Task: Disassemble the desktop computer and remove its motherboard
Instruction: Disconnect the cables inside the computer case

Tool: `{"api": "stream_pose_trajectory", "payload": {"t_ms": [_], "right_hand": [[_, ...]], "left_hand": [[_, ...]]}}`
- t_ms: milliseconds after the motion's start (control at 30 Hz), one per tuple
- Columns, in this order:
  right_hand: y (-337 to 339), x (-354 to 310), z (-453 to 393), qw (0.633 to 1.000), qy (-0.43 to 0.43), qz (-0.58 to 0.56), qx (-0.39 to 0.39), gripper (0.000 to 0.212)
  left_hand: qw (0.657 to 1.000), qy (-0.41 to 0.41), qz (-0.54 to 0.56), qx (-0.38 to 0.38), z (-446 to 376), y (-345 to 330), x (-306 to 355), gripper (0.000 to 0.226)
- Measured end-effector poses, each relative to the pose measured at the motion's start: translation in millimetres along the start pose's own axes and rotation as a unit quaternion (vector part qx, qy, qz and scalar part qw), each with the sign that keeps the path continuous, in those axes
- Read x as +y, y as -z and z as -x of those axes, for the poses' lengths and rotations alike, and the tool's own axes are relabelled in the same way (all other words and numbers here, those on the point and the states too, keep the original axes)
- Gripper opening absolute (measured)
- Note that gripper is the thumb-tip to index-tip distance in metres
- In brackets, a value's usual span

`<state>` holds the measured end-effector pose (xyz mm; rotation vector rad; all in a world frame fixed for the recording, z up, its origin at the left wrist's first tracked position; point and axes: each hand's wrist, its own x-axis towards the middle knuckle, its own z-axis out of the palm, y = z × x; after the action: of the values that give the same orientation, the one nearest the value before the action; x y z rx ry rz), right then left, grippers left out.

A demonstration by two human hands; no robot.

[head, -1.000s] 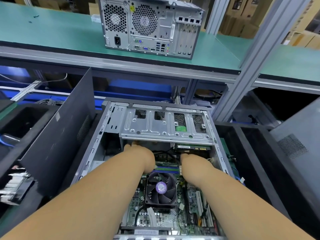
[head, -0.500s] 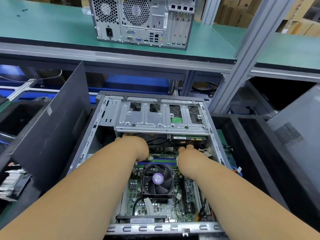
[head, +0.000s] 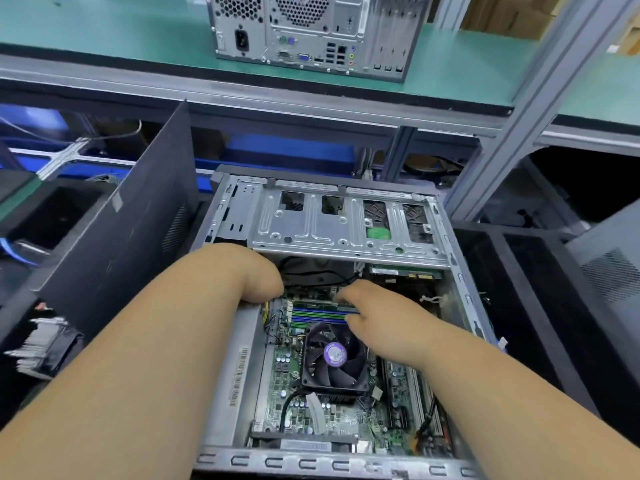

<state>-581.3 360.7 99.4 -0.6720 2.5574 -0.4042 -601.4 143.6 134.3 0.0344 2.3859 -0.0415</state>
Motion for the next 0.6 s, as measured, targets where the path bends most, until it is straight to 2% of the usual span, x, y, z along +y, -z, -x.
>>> {"api": "stream_pose_trajectory", "payload": {"t_ms": [67,200,300,467,600], "right_hand": [[-3,-5,-3,1.000,0.016,-0.023,0.004,0.044],[-2,-17,-14,0.998,0.032,-0.046,0.013,0.047],[0,-29,-30,0.999,0.014,-0.031,-0.012,0.053],[-5,-44,-68,0.995,-0.047,0.032,-0.080,0.031],[-11,-46,-92,0.995,-0.032,0.065,-0.062,0.017]], "left_hand": [[1.000,-0.001,0.009,-0.007,-3,-1,0,0.022],[1.000,0.008,0.012,-0.028,-6,1,1,0.023],[0.999,0.007,0.024,-0.036,-6,1,2,0.022],[0.999,-0.002,-0.001,-0.052,-12,0,1,0.015],[0.999,-0.007,-0.022,-0.049,-14,0,0,0.019]]}}
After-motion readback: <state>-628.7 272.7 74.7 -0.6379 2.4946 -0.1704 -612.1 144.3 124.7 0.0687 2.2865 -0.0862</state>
